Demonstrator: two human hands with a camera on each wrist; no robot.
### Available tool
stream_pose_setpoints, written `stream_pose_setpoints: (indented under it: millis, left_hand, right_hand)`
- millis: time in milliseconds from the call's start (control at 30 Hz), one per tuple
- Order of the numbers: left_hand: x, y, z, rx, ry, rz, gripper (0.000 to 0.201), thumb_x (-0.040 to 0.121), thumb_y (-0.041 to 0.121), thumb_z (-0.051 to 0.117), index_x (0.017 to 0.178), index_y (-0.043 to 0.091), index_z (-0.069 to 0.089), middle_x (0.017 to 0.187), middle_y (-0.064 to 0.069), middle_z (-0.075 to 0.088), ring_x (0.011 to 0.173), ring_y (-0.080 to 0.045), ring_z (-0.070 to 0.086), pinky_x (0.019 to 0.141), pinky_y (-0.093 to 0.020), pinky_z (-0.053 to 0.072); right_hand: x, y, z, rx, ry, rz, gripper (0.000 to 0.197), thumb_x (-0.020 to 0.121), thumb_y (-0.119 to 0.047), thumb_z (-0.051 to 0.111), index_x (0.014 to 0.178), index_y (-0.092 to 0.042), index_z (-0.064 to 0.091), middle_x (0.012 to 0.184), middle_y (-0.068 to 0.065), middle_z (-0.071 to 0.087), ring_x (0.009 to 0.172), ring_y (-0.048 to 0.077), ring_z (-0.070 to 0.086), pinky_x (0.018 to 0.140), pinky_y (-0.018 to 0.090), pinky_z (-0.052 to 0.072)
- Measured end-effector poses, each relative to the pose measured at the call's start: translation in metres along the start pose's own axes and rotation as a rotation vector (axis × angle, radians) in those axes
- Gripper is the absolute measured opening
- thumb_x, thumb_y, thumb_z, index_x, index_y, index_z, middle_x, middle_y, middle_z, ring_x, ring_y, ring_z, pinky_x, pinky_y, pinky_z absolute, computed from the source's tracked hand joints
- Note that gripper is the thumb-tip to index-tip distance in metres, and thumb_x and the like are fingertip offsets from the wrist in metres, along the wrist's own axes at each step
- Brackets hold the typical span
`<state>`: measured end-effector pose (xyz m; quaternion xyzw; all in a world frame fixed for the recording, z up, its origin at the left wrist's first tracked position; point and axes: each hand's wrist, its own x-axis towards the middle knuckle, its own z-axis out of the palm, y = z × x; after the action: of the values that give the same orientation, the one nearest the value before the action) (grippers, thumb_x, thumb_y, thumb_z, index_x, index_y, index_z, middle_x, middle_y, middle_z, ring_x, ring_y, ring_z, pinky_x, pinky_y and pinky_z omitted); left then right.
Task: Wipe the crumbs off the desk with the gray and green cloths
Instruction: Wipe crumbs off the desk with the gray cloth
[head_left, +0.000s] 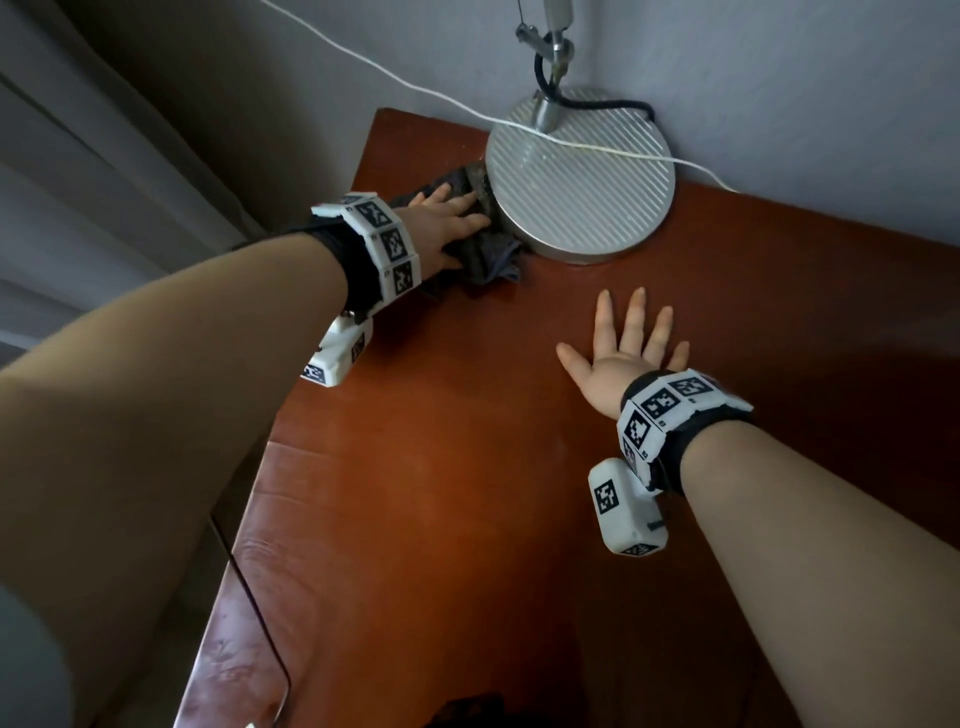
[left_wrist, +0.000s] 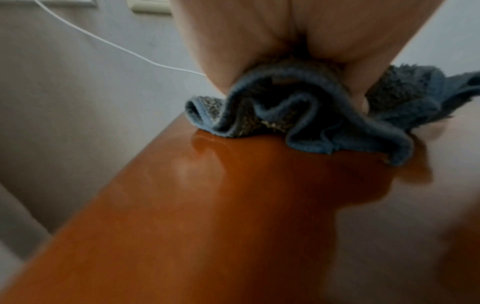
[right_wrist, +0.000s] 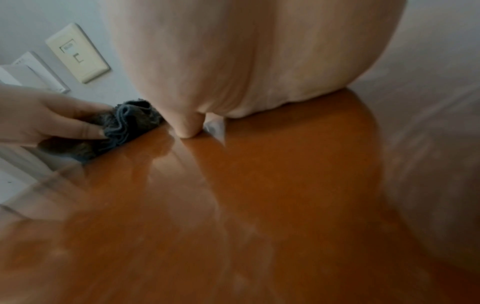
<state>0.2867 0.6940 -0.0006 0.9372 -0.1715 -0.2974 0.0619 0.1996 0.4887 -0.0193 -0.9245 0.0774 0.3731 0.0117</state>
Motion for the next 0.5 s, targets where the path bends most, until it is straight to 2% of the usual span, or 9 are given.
stream_pose_setpoints:
  millis: [267,500]
  left_hand:
    - [0.023,-0.027,-0.022,-0.013,0.025,0.032,0.062,0.094,0.008,0.049,0.148,0.011,0.018,0.158,-0.006,0.002,0.145,-0.030,-0.004,0.115,-0.047,0.002]
    - [0.051,-0.036,-0.035,-0.025,0.108,-0.020,0.061,0.094,0.011,0.049,0.147,0.011,0.021,0.158,-0.006,0.005,0.144,-0.035,0.002,0.115,-0.054,0.008]
  right_hand:
    - [-0.001,-0.001,-0.002,0.001,-0.023,0.008,0.074,0.091,-0.065,0.013,0.143,-0.031,-0.028,0.151,0.002,-0.035,0.140,0.032,-0.027,0.114,0.052,-0.010]
    - [-0.003,-0.001,-0.004,0.009,-0.040,0.012,0.074,0.091,-0.065,0.013,0.143,-0.031,-0.028,0.150,0.002,-0.036,0.140,0.032,-0.028,0.114,0.053,-0.010]
